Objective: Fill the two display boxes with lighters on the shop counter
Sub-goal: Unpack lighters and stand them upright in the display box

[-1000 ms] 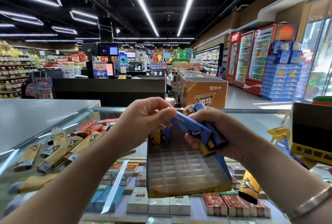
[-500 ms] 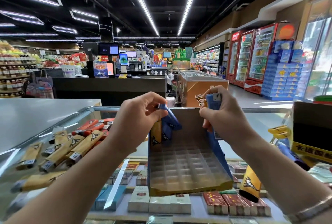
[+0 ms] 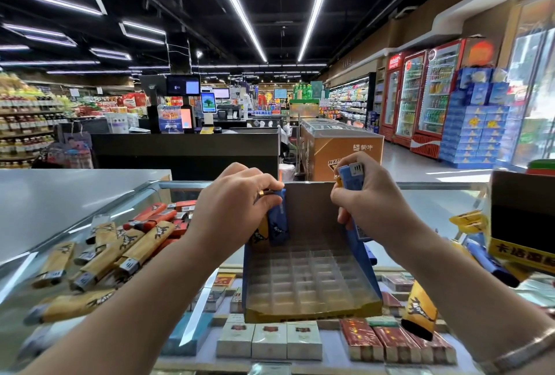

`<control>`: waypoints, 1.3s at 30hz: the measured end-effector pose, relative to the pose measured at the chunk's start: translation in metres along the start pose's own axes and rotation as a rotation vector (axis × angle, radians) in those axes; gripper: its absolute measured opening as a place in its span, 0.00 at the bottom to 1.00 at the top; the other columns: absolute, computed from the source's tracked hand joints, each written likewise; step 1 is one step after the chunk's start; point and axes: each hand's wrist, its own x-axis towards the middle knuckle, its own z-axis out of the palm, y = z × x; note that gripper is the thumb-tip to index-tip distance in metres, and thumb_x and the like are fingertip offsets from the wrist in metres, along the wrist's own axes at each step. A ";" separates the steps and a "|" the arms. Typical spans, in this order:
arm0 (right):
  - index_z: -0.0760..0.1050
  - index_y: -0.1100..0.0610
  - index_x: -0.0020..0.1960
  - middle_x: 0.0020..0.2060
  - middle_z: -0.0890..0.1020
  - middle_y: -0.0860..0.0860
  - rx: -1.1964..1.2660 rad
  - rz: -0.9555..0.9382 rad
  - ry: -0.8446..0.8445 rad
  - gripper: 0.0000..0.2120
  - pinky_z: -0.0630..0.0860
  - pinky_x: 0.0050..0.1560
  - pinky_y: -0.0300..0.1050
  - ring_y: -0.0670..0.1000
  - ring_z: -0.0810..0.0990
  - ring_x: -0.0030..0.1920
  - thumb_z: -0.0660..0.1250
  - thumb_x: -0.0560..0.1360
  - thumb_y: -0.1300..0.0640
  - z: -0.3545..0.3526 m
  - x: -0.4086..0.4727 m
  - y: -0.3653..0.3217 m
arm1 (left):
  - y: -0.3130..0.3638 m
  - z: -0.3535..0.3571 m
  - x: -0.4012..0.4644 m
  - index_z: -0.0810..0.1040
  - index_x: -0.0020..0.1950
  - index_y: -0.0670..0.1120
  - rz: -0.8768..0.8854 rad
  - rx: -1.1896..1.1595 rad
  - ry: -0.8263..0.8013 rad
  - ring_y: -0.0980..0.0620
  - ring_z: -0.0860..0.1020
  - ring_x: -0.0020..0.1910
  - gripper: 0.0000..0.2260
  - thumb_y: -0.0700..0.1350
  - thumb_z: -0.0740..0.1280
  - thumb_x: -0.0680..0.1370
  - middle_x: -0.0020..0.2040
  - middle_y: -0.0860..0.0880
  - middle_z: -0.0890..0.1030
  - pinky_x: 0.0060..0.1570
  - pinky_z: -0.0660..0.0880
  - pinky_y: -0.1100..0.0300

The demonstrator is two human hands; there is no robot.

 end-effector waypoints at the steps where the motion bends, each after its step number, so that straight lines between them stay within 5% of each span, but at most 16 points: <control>1: 0.69 0.54 0.46 0.34 0.74 0.55 0.000 0.005 0.002 0.10 0.75 0.27 0.47 0.55 0.76 0.28 0.65 0.72 0.67 0.000 0.000 0.000 | 0.000 0.000 0.000 0.83 0.50 0.46 0.003 0.001 0.001 0.50 0.76 0.48 0.08 0.44 0.72 0.72 0.44 0.51 0.83 0.41 0.77 0.49; 7: 0.68 0.52 0.45 0.35 0.74 0.57 -0.030 0.013 -0.003 0.11 0.75 0.26 0.43 0.55 0.77 0.28 0.65 0.71 0.67 -0.001 0.001 -0.001 | 0.003 0.000 0.000 0.83 0.52 0.46 0.063 0.066 -0.075 0.49 0.75 0.50 0.07 0.41 0.69 0.75 0.45 0.51 0.82 0.36 0.77 0.50; 12: 0.68 0.53 0.45 0.34 0.75 0.57 -0.029 0.037 -0.009 0.10 0.76 0.27 0.46 0.55 0.78 0.27 0.65 0.71 0.66 -0.002 0.000 -0.002 | -0.004 0.007 0.001 0.78 0.61 0.52 -0.146 -0.066 -0.204 0.53 0.70 0.63 0.15 0.39 0.61 0.79 0.64 0.55 0.73 0.56 0.74 0.53; 16: 0.68 0.54 0.46 0.36 0.75 0.59 0.013 0.070 -0.029 0.11 0.74 0.26 0.43 0.53 0.77 0.28 0.65 0.71 0.67 -0.003 0.000 -0.003 | -0.011 0.007 -0.005 0.68 0.69 0.56 -0.230 -0.277 -0.341 0.59 0.71 0.59 0.23 0.38 0.64 0.77 0.62 0.61 0.69 0.53 0.70 0.69; 23: 0.69 0.63 0.49 0.39 0.83 0.59 0.486 0.230 -0.253 0.17 0.76 0.30 0.42 0.51 0.79 0.31 0.63 0.61 0.68 -0.006 -0.001 -0.014 | -0.006 0.010 -0.005 0.67 0.65 0.59 -0.306 -0.531 -0.396 0.64 0.74 0.53 0.24 0.41 0.68 0.74 0.55 0.62 0.72 0.45 0.77 0.69; 28: 0.73 0.66 0.45 0.35 0.83 0.58 0.524 0.320 -0.448 0.08 0.78 0.30 0.41 0.51 0.80 0.30 0.59 0.69 0.74 -0.003 -0.006 -0.016 | 0.005 0.006 -0.003 0.69 0.63 0.61 -0.250 -0.550 -0.318 0.65 0.71 0.59 0.21 0.44 0.68 0.74 0.60 0.63 0.71 0.52 0.72 0.70; 32: 0.73 0.65 0.48 0.33 0.81 0.60 0.525 0.333 -0.472 0.10 0.79 0.31 0.42 0.54 0.81 0.31 0.60 0.70 0.74 -0.002 -0.007 -0.014 | 0.012 -0.004 0.001 0.75 0.54 0.64 -0.165 -0.567 -0.172 0.65 0.71 0.58 0.12 0.54 0.67 0.72 0.52 0.66 0.76 0.56 0.66 0.66; 36: 0.73 0.65 0.51 0.37 0.81 0.62 0.593 0.310 -0.516 0.14 0.81 0.38 0.47 0.57 0.81 0.36 0.65 0.66 0.71 0.000 -0.006 -0.014 | 0.014 -0.006 0.000 0.75 0.51 0.71 -0.140 -0.583 -0.253 0.65 0.71 0.55 0.13 0.53 0.68 0.71 0.49 0.67 0.75 0.53 0.71 0.61; 39: 0.71 0.64 0.51 0.36 0.80 0.61 0.733 0.359 -0.552 0.15 0.80 0.35 0.45 0.55 0.81 0.34 0.64 0.65 0.68 -0.001 -0.005 -0.013 | 0.012 -0.010 0.002 0.76 0.53 0.68 -0.118 -0.637 -0.272 0.61 0.73 0.55 0.14 0.55 0.67 0.69 0.50 0.64 0.76 0.53 0.70 0.61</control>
